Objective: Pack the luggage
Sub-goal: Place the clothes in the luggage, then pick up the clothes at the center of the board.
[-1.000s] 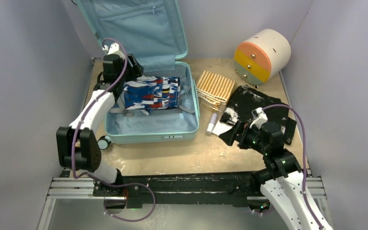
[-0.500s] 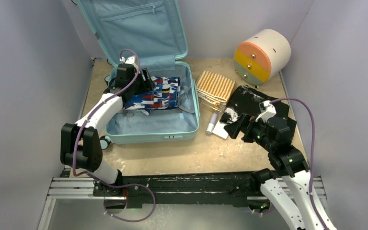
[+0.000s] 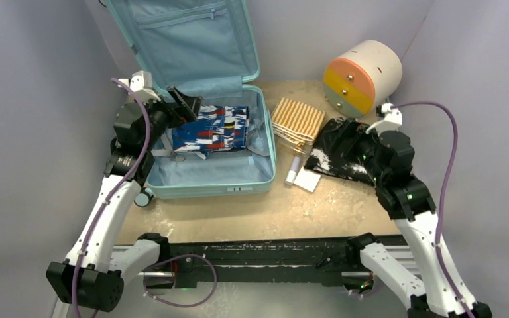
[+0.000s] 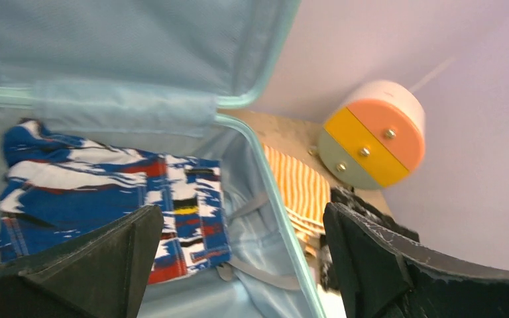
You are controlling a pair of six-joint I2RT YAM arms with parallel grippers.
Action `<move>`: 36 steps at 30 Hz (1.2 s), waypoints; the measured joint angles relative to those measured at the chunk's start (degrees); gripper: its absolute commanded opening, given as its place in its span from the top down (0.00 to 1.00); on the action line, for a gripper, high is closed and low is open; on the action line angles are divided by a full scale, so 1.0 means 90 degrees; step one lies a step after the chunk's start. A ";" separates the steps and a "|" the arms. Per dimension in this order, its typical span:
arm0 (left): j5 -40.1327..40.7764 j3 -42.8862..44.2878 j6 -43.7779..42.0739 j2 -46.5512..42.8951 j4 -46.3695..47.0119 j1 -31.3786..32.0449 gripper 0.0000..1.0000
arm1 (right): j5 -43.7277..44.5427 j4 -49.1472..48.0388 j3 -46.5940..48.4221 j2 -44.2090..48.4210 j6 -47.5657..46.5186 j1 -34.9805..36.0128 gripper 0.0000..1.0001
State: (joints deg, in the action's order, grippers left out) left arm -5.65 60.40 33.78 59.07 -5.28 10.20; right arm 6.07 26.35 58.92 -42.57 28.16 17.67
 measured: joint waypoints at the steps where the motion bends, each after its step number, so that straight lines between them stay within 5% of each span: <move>1: -0.0160 -0.0051 -0.0024 -0.0039 0.0063 0.0000 0.05 | -0.0005 -0.0097 0.0109 -0.0163 -0.0087 0.0000 0.01; 7: -0.0869 -0.0442 -0.0357 0.0136 0.0155 0.0182 0.06 | 0.0029 -0.0483 0.1253 -0.1814 -0.0413 0.0000 0.04; 17: -0.0962 -0.0976 -0.0500 -0.0017 0.0027 0.0602 0.10 | 0.0610 -0.0845 0.0901 -0.3478 -0.0158 0.0000 0.03; 31: -0.0580 -0.0976 -0.0318 -0.0260 0.0000 0.0806 0.10 | 0.1037 -0.0916 -0.3145 -0.0758 0.3339 -0.1418 0.01; 36: -0.0629 -0.1013 -0.0175 -0.0192 0.0015 0.0843 0.10 | 0.1044 -0.1120 -0.3691 -0.1005 0.4442 -0.1775 0.02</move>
State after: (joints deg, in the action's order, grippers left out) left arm -11.31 51.29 32.21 57.34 -5.15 17.78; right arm 15.46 16.27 25.69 -51.62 68.14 1.69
